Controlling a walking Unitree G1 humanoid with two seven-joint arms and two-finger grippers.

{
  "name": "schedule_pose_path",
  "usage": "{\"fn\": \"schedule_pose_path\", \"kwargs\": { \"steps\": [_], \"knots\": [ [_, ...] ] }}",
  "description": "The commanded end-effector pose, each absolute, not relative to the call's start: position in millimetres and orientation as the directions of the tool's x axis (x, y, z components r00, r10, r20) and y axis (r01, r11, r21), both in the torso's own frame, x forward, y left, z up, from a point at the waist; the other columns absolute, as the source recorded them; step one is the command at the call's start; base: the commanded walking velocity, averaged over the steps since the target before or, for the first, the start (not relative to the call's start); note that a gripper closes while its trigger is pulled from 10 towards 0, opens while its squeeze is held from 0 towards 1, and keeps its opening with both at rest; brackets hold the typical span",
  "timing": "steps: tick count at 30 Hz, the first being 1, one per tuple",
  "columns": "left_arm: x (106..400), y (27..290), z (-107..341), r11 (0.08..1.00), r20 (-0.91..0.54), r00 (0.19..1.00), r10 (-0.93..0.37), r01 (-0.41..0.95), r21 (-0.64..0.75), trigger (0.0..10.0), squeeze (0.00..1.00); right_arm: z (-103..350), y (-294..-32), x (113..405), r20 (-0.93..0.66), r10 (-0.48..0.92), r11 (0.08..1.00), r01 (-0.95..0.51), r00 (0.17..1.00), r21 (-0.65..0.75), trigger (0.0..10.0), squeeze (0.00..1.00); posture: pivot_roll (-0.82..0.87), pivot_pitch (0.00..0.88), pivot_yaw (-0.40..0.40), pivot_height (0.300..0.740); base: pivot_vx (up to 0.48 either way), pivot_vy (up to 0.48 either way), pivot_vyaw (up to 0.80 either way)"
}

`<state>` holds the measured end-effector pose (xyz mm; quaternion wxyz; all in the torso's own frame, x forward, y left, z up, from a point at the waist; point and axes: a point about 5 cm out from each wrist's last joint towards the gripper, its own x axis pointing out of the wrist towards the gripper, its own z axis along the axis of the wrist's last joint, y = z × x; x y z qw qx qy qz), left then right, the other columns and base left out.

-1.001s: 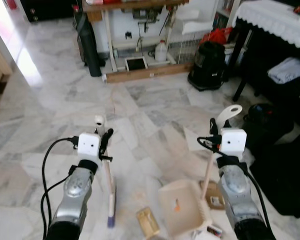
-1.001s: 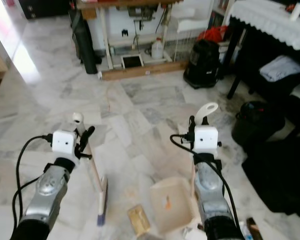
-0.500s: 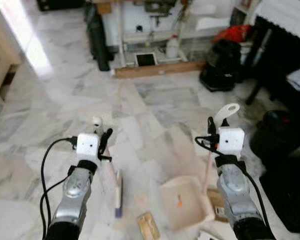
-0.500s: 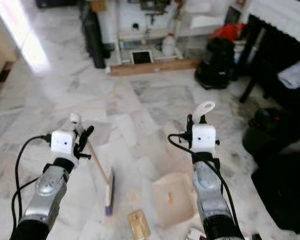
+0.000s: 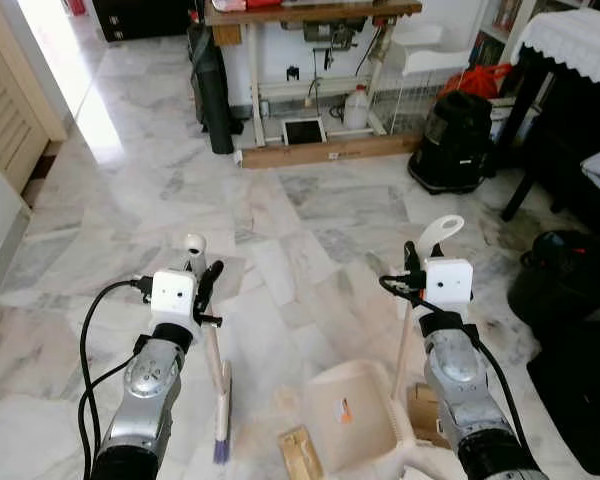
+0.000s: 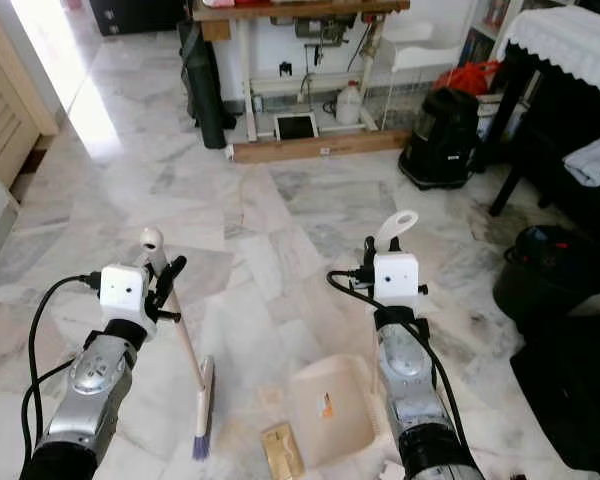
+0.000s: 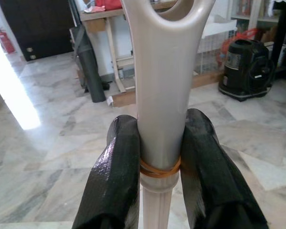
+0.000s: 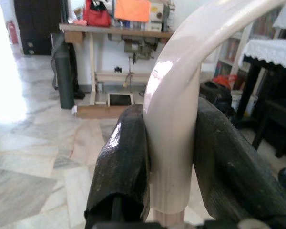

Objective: Sweep floor

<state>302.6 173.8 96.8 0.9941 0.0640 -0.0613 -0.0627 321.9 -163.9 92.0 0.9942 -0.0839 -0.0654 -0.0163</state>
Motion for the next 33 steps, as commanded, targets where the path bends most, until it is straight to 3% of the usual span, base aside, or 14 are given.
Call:
{"fn": "schedule_pose_path", "kwargs": {
  "steps": [1,15,33],
  "knots": [
    [305.6,173.9,105.0,0.981,0.139,0.980,-0.144,0.123,0.152,10.0,0.00,97.2,-159.6,327.2,0.161,-0.021,0.988,0.045,0.987,-0.149,10.0,0.00,-0.03,0.076,0.007,0.740,0.000,0.000,0.00],
    [304.2,171.0,101.4,0.976,0.106,0.977,-0.183,0.167,0.139,10.0,0.00,67.2,-154.4,320.2,0.048,-0.020,0.989,0.027,0.999,-0.147,10.0,0.00,-0.02,0.085,0.011,0.740,0.000,0.000,0.00],
    [305.0,183.9,109.5,0.980,0.146,0.980,-0.133,0.108,0.168,10.0,0.00,60.3,-161.8,325.0,-0.003,-0.074,0.985,0.073,0.997,-0.154,10.0,0.00,0.01,0.084,0.022,0.740,0.000,0.000,0.00]
  ]
}}
